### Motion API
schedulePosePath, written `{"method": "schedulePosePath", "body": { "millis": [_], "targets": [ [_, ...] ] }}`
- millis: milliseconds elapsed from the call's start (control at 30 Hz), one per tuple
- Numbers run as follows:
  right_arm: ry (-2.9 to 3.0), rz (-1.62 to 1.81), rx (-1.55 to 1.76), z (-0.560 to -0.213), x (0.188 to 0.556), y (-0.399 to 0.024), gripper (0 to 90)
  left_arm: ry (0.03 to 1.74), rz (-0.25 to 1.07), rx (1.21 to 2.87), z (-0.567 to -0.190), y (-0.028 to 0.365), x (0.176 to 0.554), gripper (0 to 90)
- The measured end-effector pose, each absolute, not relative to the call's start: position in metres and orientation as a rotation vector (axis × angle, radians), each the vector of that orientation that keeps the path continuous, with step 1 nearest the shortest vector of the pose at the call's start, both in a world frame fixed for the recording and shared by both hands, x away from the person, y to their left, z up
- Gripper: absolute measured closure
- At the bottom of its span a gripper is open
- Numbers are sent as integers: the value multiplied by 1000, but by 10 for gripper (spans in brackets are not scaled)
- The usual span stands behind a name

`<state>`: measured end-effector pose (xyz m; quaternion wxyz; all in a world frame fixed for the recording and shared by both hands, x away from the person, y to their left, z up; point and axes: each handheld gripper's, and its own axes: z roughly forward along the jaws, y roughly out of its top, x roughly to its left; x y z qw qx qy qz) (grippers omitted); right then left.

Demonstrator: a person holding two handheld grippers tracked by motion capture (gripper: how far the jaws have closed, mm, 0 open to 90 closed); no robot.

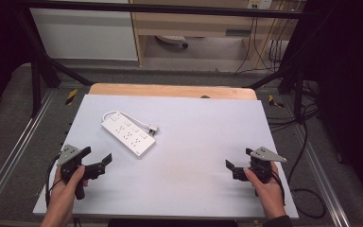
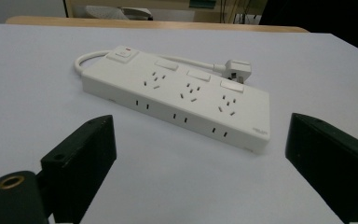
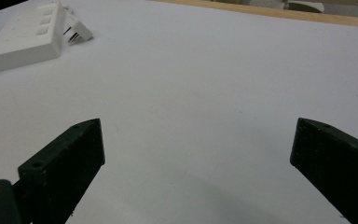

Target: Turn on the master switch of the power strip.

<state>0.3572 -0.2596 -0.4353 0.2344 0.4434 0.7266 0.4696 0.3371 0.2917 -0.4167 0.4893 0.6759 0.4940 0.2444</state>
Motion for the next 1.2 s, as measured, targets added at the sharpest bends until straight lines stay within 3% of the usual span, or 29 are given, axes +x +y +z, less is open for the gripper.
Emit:
{"method": "schedulePosePath", "body": {
  "millis": [767,1200],
  "targets": [
    [1994,1215,1273,-441,360,-267,34,1075,558,1781,-431,264,313,82],
    [2061,1047,1331,-457,365,-266,31,1180,590,1745,-433,296,317,88]
  ]
}}
